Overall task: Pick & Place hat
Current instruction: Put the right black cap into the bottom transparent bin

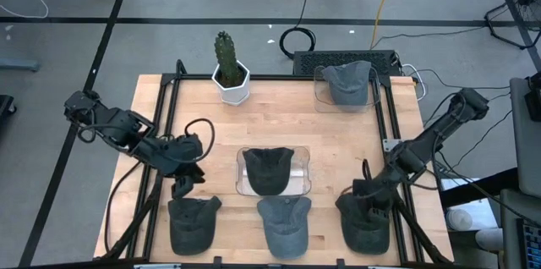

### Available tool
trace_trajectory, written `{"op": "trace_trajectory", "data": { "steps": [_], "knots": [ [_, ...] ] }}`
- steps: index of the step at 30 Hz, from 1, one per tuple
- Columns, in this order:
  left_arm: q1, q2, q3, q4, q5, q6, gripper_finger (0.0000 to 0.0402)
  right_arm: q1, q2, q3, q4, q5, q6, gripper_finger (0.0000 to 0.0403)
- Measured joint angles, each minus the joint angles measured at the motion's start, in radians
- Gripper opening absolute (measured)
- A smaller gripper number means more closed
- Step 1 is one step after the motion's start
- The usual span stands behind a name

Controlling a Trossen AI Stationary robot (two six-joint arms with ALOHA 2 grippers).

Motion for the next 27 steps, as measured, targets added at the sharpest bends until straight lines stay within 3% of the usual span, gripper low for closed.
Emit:
{"op": "trace_trajectory", "data": {
  "steps": [3,7,11,14,17,21,24,27],
  "knots": [
    [0.002,0.0,0.0,0.064,-0.012,-0.029,0.0113,0.032,0.017,0.0,0.104,-0.049,0.017,0.0097],
    [0.002,0.0,0.0,0.273,-0.074,-0.001,0.0113,0.022,-0.027,0.0,0.295,-0.041,0.099,0.0084],
    [0.036,0.0,0.0,0.554,-0.145,0.107,0.0113,-0.047,-0.118,0.0,0.497,0.065,0.152,0.0065],
    [0.072,0.0,0.0,0.705,-0.147,0.205,0.0113,-0.102,-0.187,0.0,0.68,0.199,0.078,0.0053],
    [0.105,-0.001,0.0,0.778,-0.153,0.258,0.0113,-0.172,-0.215,0.0,0.935,0.305,-0.126,0.0046],
    [0.144,-0.001,0.0,0.836,-0.184,0.28,0.0113,-0.243,-0.214,0.0,1.326,0.435,-0.565,0.0049],
    [0.168,-0.001,0.0,0.889,-0.194,0.268,0.0113,-0.323,-0.201,0.001,1.561,0.596,-0.894,0.0059],
    [0.186,-0.001,0.0,0.96,-0.195,0.257,0.0113,-0.422,-0.172,0.054,1.601,0.723,-1.094,0.007]
  ]
}}
